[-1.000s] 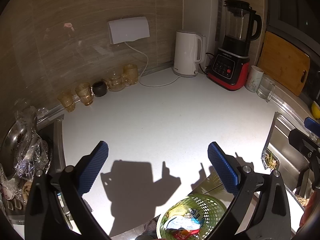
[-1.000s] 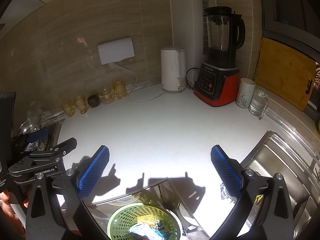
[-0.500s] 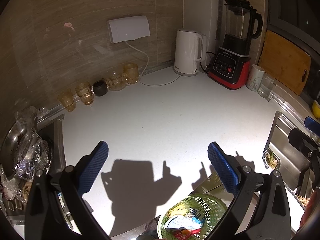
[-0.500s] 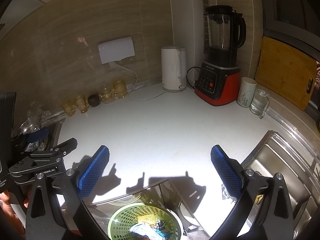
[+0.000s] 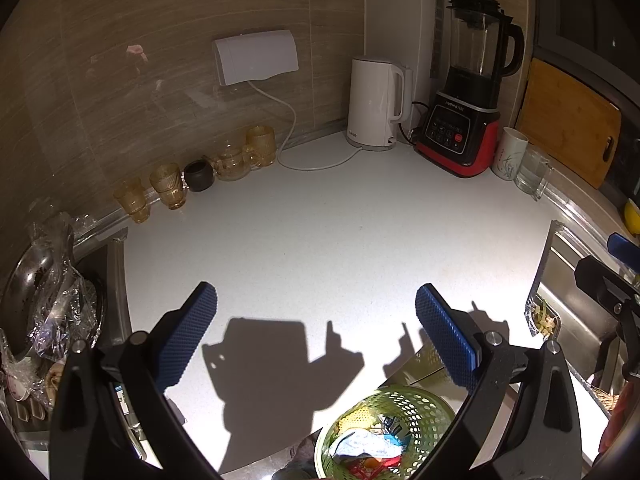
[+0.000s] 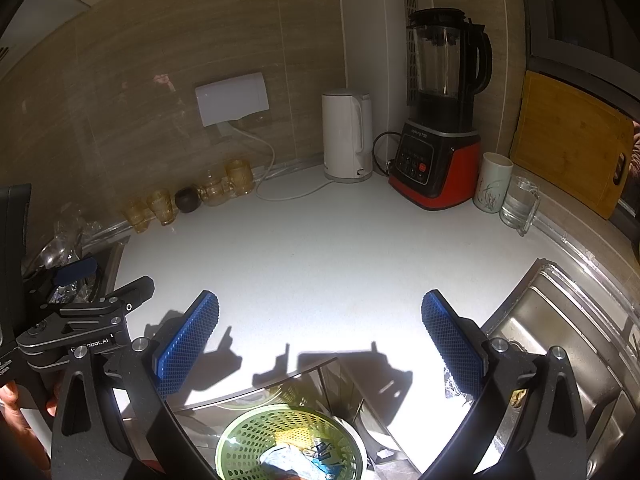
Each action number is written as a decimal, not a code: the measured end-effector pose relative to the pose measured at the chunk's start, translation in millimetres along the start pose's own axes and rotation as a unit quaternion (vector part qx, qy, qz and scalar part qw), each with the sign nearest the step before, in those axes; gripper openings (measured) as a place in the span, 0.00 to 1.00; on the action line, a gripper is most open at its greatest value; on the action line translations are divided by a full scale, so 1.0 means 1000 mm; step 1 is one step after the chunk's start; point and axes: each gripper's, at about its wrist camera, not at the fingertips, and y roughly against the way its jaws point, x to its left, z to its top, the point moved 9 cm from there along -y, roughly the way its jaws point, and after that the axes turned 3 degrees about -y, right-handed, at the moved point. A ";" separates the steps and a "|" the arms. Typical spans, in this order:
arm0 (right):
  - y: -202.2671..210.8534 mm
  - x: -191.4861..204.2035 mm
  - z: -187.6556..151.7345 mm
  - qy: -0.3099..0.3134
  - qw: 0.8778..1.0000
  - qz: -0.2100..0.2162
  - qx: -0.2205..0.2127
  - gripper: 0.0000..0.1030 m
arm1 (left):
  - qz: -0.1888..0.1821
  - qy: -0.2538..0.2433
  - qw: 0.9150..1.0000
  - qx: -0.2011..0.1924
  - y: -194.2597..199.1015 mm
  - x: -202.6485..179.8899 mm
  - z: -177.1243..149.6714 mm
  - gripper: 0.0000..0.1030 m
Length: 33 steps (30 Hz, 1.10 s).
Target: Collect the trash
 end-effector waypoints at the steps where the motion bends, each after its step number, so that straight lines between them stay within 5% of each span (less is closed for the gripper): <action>1: 0.000 0.000 -0.001 0.000 1.000 -0.001 0.001 0.98 | 0.000 0.000 1.000 0.000 0.000 0.000 0.000 0.92; 33: -0.002 0.000 -0.002 -0.002 1.000 -0.002 0.003 0.98 | -0.004 -0.004 1.000 0.001 -0.001 0.003 -0.002 0.92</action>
